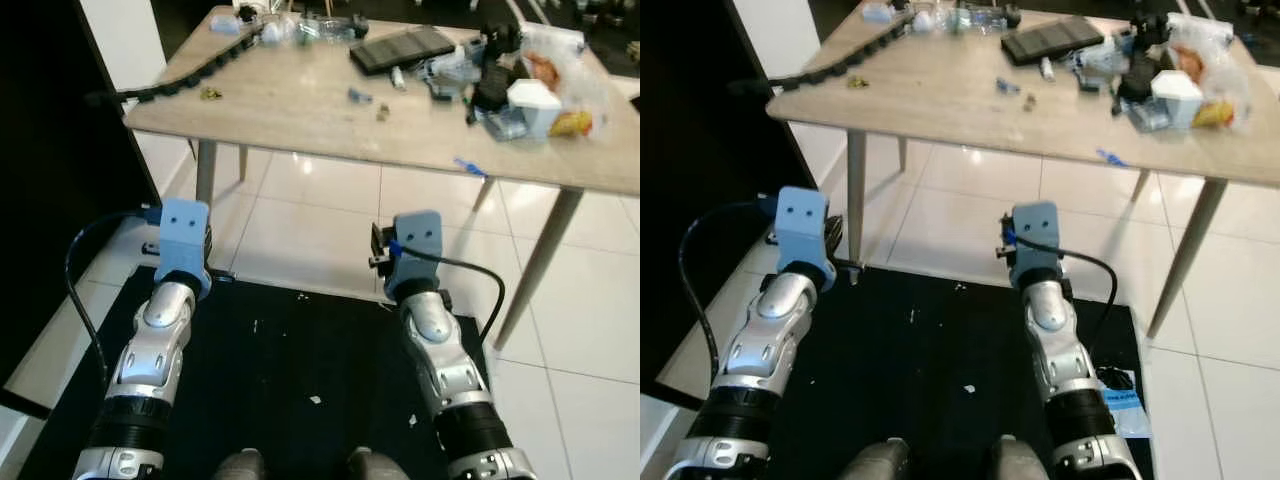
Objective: Picking trash to rubbish bin
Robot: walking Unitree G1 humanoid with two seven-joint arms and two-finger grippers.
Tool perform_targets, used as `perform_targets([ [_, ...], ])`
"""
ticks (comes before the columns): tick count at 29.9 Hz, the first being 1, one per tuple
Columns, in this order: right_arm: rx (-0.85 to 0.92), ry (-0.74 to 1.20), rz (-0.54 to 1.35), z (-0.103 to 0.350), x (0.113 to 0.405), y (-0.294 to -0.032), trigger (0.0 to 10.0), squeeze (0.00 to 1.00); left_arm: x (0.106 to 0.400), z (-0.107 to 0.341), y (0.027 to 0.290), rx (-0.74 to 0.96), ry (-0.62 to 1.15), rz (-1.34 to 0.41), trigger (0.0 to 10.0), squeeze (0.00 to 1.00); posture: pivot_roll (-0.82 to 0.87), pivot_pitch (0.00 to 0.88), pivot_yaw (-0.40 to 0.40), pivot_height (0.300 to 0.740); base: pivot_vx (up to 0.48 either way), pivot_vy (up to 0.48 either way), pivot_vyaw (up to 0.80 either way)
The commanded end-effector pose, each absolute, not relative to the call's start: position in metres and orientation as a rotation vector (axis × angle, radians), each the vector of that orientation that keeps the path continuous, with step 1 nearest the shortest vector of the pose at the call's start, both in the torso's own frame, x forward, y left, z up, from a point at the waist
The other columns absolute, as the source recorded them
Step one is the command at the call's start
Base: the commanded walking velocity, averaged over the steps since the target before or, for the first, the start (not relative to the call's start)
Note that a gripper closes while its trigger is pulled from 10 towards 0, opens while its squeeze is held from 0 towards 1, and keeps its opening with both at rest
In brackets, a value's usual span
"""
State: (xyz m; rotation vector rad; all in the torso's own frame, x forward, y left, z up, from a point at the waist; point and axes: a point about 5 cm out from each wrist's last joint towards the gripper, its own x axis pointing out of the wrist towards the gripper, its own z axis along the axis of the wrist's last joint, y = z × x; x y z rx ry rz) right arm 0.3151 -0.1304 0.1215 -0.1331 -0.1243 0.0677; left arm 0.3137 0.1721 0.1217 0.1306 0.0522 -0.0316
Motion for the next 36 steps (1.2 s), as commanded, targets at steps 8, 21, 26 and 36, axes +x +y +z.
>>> perform_targets([
  [8,-0.114,-0.108,0.034,0.1197,0.3164,-0.1396,10.0,0.0,0.3132,0.1194,0.172,0.139,0.067,-0.04,10.0,0.0,0.04,0.055,0.03,0.74,0.31,0.0,-0.07],
  [21,-0.132,-0.121,0.029,0.1223,0.3198,-0.1401,10.0,0.0,0.3153,0.1206,0.1722,0.14,0.063,-0.036,10.0,0.0,0.04,0.052,0.025,0.74,0.313,0.0,-0.29],
  [26,-0.132,-0.128,0.033,0.123,0.3198,-0.1393,10.0,0.0,0.3154,0.1206,0.1721,0.138,0.062,-0.036,10.0,0.0,0.04,0.052,0.025,0.74,0.311,0.0,0.0],
  [36,-0.102,-0.14,0.023,0.1246,0.319,-0.1412,10.0,0.0,0.3156,0.1211,0.1707,0.137,0.061,-0.042,10.0,0.0,0.04,0.054,0.028,0.74,0.311,0.0,0.0],
])
